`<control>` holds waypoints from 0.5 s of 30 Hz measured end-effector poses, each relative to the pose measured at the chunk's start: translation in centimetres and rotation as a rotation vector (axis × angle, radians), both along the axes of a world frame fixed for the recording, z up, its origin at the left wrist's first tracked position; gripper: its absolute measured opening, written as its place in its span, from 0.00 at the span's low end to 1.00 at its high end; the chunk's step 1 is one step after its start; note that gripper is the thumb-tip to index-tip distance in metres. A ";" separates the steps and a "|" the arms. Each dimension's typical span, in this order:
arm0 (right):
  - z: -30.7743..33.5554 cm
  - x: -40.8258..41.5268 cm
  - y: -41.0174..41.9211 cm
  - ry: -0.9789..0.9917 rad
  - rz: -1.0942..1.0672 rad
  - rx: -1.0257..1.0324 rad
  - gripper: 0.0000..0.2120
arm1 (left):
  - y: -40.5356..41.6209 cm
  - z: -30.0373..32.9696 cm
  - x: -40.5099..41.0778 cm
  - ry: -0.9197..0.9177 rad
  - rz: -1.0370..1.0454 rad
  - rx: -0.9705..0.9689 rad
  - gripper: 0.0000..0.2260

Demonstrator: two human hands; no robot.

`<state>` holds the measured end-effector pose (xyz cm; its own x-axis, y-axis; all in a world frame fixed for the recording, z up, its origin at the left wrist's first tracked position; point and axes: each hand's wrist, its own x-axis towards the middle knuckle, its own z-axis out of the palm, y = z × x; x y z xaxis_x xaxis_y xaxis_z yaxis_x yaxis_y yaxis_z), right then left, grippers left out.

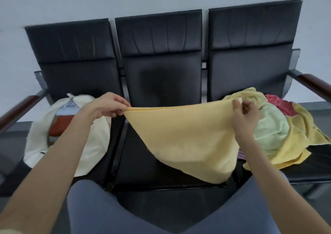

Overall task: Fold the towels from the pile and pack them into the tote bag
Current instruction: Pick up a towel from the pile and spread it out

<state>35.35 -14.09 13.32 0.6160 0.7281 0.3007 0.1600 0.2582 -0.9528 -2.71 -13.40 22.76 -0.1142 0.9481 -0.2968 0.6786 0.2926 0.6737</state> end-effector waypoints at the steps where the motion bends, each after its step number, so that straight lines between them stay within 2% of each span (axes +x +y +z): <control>1: 0.1 -0.3 0.3 -0.007 0.004 -0.004 0.06 | 0.5 0.5 -0.3 0.013 0.004 -0.005 0.06; 5: 0.7 -1.0 2.2 -0.086 0.028 -0.047 0.06 | 2.9 1.8 -0.5 -0.020 0.053 0.056 0.07; 9: 1.8 -0.6 5.5 -0.179 0.113 -0.097 0.06 | 5.8 1.8 0.1 -0.127 0.149 0.271 0.04; 12: 3.2 -0.4 7.9 -0.208 0.186 -0.092 0.04 | 7.9 1.5 0.1 -0.069 0.215 0.532 0.07; 15: 4.3 -0.7 9.3 -0.203 0.266 -0.040 0.01 | 8.6 0.8 -0.4 0.089 0.236 0.781 0.09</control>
<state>34.69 -4.83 17.67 0.3332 0.8689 0.3659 0.2798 0.2795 -0.9185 -3.10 -4.81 23.60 -0.3287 0.8258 0.4583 0.7186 -0.0962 0.6887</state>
